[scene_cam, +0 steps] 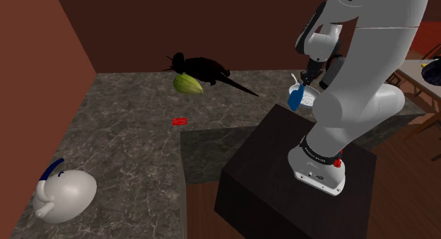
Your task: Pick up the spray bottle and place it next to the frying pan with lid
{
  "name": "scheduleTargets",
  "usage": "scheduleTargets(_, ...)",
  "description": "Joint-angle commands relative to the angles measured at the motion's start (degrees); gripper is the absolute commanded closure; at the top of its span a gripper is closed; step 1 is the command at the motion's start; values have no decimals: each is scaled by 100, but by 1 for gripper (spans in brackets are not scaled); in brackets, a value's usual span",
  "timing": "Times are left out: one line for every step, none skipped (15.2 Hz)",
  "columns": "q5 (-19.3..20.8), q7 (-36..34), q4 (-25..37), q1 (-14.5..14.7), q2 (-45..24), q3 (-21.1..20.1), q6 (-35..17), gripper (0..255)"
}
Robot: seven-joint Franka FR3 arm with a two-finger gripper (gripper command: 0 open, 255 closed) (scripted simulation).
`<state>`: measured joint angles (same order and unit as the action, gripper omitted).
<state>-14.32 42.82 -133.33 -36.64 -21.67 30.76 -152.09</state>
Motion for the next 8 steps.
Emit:
scheduleTargets(-3,2,1,-2,-2,-2,-3,255)
scheduleTargets(-3,2,1,-2,-2,-2,-3,255)
scheduleTargets(-3,2,1,-2,-2,-2,-3,0)
scheduleTargets(-3,2,1,-2,-2,-2,-3,0)
scheduleTargets(-3,2,0,-2,-2,-2,-3,0)
scheduleTargets(-3,2,0,-2,-2,-2,-3,0)
scheduleTargets(-3,2,0,-2,-2,-2,-3,0)
scheduleTargets(-3,2,0,-2,-2,-2,-3,0)
